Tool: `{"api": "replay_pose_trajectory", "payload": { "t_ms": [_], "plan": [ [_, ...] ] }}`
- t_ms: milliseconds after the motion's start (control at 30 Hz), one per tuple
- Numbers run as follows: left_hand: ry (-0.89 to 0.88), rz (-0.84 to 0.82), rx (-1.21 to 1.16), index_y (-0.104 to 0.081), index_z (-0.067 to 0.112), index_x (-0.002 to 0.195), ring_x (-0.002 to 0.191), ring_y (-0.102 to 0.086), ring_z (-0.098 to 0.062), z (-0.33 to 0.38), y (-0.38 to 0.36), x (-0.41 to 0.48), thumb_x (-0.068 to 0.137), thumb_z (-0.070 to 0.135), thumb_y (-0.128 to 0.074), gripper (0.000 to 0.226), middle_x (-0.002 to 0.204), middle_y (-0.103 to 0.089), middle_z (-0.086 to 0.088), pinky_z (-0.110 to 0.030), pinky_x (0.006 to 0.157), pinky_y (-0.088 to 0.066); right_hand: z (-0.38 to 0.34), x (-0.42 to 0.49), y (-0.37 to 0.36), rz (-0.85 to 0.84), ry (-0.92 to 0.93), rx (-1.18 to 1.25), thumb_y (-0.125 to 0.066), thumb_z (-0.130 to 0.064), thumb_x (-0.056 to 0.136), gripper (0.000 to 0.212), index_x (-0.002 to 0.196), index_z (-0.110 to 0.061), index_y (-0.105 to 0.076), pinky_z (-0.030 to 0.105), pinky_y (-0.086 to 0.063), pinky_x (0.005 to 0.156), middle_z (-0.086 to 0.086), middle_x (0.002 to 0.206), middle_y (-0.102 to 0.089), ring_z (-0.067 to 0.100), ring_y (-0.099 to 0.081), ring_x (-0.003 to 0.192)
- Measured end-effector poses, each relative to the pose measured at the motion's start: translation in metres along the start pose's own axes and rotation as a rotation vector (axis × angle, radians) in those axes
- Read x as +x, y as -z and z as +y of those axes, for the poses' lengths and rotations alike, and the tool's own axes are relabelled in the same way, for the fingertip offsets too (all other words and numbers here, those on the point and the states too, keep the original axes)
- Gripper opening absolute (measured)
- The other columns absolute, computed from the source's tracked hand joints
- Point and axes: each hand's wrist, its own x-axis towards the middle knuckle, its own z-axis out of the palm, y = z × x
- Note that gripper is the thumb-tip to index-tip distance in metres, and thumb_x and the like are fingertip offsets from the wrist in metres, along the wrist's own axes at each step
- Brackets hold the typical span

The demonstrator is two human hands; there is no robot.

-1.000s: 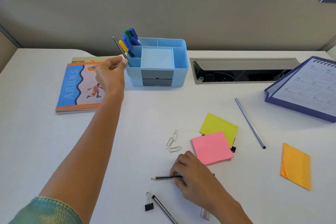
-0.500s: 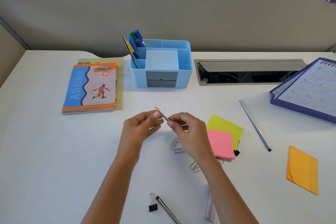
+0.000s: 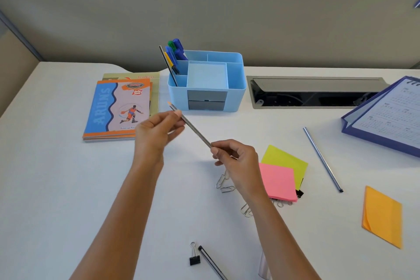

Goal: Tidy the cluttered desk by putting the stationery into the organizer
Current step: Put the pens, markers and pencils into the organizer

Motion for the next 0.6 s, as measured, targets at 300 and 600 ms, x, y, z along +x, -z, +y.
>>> {"api": "replay_pose_trajectory", "payload": {
  "t_ms": [300, 600],
  "plan": [
    [-0.243, 0.282, -0.178, -0.069, 0.009, 0.078, 0.075, -0.067, -0.014, 0.069, 0.027, 0.062, 0.082, 0.018, -0.075, 0.011, 0.075, -0.069, -0.006, -0.026, 0.078, -0.058, 0.022, -0.007, 0.036, 0.157, -0.073, 0.036, -0.069, -0.002, 0.083, 0.014, 0.084, -0.015, -0.074, 0.029, -0.056, 0.074, 0.001, 0.073, -0.071, 0.017, -0.07, 0.066],
    [-0.311, 0.34, -0.173, -0.069, 0.005, 0.087, 0.069, -0.065, -0.011, 0.07, 0.004, 0.08, 0.085, 0.016, -0.072, 0.011, 0.072, -0.064, -0.006, -0.027, 0.077, -0.058, 0.034, -0.003, 0.132, 0.692, 0.086, -0.551, -0.064, -0.003, 0.085, 0.012, 0.092, -0.008, -0.073, 0.035, -0.051, 0.08, 0.012, 0.091, -0.07, 0.026, -0.064, 0.078]
  ]
}}
